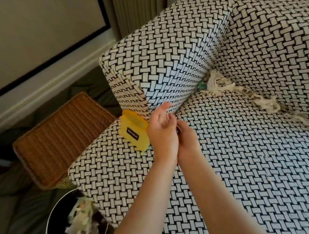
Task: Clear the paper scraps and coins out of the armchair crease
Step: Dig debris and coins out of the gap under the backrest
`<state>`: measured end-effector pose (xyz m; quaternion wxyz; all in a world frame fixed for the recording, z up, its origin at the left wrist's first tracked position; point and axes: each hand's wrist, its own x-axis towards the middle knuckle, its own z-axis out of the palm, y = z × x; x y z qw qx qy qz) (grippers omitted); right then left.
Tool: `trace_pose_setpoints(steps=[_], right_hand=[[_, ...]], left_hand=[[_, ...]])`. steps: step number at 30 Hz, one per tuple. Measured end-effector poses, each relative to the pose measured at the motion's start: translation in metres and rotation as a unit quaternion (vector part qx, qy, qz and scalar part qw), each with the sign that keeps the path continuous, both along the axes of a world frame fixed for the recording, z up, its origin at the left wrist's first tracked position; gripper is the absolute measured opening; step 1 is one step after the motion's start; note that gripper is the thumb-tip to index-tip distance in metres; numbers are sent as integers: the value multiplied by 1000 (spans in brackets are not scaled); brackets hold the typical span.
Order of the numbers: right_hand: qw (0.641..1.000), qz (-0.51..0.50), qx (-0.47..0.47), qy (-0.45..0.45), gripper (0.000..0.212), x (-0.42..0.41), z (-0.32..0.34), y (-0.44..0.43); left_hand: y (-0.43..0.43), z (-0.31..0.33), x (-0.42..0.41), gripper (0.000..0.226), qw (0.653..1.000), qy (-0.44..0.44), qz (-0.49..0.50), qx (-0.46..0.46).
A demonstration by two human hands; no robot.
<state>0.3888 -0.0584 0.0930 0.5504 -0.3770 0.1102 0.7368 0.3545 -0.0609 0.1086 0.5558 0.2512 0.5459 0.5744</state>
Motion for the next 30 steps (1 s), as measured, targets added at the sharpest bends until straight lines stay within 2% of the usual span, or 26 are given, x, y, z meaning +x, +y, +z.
trace_pose_setpoints(steps=[2,3,6,7,8,11,13,15,18,21,24,27,30], right_hand=[[1000,0,-14,6,21,-9,10,2],[1000,-8,-21,16,20,-13,12,4],[997,-23,-32,66,14,-25,17,7],[997,-14,-40,70,15,-27,16,8],[997,-2,-47,67,16,-30,16,9],[998,22,-51,35,17,-35,15,17],[998,41,-41,5,18,-36,18,23],[998,55,-34,-19,18,-40,19,27],[996,69,-42,-39,21,-44,22,30],[990,93,-62,-83,27,-47,20,38],[979,142,-69,-130,11,-52,12,46],[957,200,-39,-207,25,-56,0,52],[948,219,-37,-228,22,-55,-6,54]], left_hand=[[3,8,-13,30,998,36,42,4],[6,11,-20,25,997,27,73,1],[21,11,-50,28,978,-67,188,-60],[26,5,-59,31,971,-59,215,-87],[31,-2,-69,31,968,-13,223,-113],[44,-19,-84,11,957,183,128,-184],[50,-28,-89,23,940,262,28,-215],[52,-31,-94,33,924,306,-21,-231],[48,-36,-100,34,926,297,-30,-232],[42,-41,-104,24,927,287,-34,-238],[43,-45,-111,27,936,245,-27,-253],[46,-49,-113,29,942,221,-28,-251],[49,-53,-112,29,944,212,-16,-251]])
